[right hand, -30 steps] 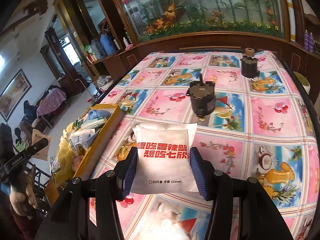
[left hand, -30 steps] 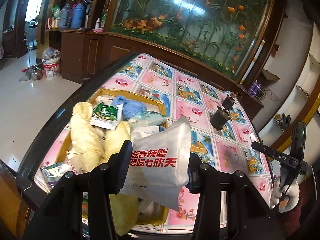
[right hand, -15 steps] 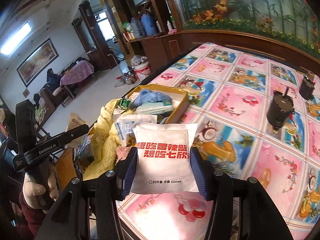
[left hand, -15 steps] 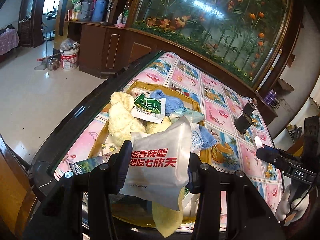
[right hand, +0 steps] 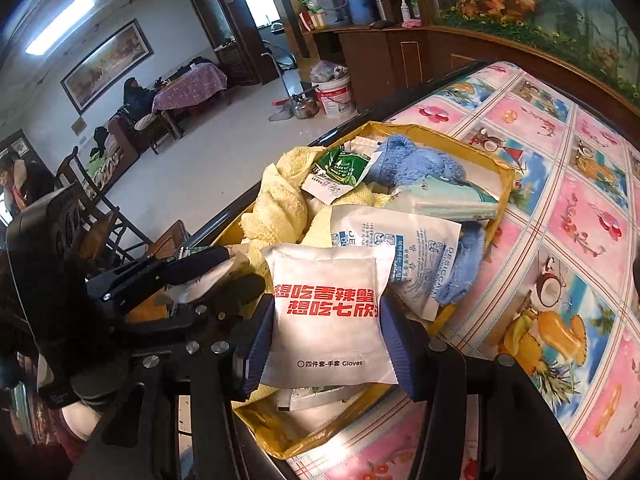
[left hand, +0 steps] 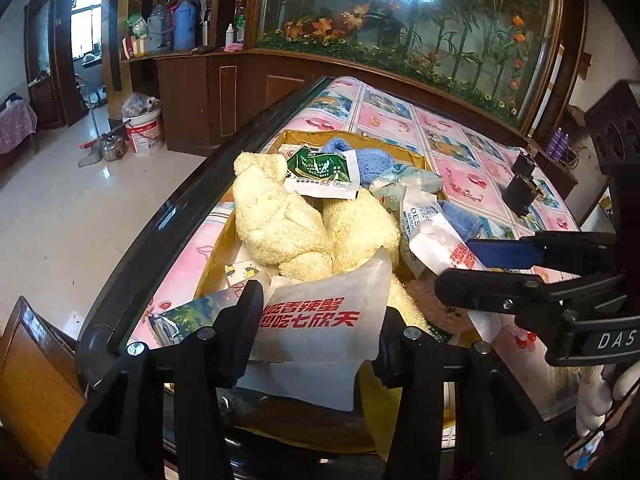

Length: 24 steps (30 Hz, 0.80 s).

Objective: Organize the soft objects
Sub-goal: 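Carry the glove packet over the yellow box and open the right tool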

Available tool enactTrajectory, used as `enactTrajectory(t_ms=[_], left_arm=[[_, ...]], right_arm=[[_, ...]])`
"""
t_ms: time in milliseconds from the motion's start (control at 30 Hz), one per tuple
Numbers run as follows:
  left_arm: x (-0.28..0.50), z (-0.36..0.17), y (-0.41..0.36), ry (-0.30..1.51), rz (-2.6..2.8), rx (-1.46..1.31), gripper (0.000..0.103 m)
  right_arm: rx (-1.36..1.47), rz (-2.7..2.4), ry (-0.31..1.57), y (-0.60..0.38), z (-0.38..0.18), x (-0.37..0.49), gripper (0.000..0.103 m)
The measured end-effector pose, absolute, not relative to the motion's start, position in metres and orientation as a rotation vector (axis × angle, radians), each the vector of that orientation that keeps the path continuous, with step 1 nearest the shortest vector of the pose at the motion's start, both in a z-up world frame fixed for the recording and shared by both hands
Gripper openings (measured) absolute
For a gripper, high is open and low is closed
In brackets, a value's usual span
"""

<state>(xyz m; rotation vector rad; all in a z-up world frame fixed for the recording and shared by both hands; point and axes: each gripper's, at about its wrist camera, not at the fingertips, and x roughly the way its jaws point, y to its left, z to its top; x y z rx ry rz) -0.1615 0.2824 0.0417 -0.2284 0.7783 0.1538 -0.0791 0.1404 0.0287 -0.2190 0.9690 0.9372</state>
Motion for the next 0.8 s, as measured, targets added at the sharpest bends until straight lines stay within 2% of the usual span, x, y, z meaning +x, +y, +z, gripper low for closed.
enactTrajectory(t_ms=[133,300,400,500,667,800], left_arm=[[-0.161,0.039,0.283,0.762,0.151,-0.220,0.053],[-0.162,0.038,0.283,0.752,0.170,-0.209,0.061],[-0.164,0.042,0.281,0.749,0.180,-0.199,0.061],[-0.169,0.047,0.279,0.741,0.189,-0.196,0.065],[-0.179,0.060,0.271,0.708,0.213,-0.158,0.073],[-0.184,0.070,0.262,0.685,0.230,-0.118,0.074]], right_arm=[[-0.218,0.898,0.970,0.145,0.029,-0.069,0.053],[-0.236,0.870,0.981,0.157,0.025,-0.058,0.054],[-0.276,0.871,0.971,0.165,0.023,-0.062,0.058],[-0.296,0.883,0.942,0.167,0.022,-0.070,0.069],[-0.249,0.923,0.934,0.159,0.029,-0.077,0.071],[-0.190,0.945,0.933,0.148,0.036,-0.080,0.071]])
